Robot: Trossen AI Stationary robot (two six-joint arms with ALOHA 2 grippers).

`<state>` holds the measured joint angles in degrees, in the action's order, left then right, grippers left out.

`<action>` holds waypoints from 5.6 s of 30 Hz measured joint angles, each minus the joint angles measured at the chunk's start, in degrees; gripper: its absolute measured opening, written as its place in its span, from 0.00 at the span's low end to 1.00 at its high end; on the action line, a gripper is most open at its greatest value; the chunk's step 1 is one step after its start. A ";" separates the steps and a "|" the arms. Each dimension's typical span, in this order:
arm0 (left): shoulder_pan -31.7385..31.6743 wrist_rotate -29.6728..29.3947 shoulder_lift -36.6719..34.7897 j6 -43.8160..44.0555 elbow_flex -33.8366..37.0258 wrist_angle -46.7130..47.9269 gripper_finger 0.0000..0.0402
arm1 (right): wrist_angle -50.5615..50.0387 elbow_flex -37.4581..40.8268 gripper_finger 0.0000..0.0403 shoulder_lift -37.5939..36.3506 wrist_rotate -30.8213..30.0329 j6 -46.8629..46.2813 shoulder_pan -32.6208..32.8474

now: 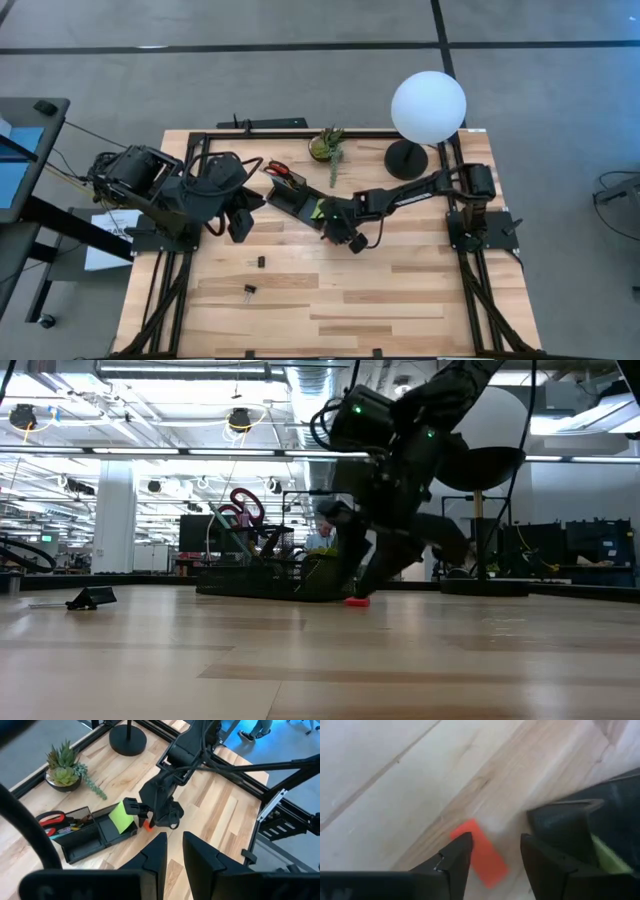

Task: Pick and place office supplies into organizer
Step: Put the orange eraser into the black desk organizer

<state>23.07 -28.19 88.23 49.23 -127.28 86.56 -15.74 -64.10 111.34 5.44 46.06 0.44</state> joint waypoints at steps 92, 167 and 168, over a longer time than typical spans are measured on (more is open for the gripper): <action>1.40 0.92 8.62 -0.01 0.00 -0.31 0.14 | -12.00 -11.66 0.05 3.59 11.06 -25.13 3.03; -8.55 6.44 18.82 -13.42 77.38 -117.40 0.31 | -17.84 -16.28 0.19 -50.50 5.85 -49.09 29.67; -8.44 6.45 19.90 -13.46 76.81 -117.39 0.33 | -17.43 -16.28 0.19 -50.50 5.88 -49.08 29.33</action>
<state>14.63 -21.73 108.12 35.78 -50.48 -30.82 -33.17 -80.38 60.84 11.32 -3.02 29.77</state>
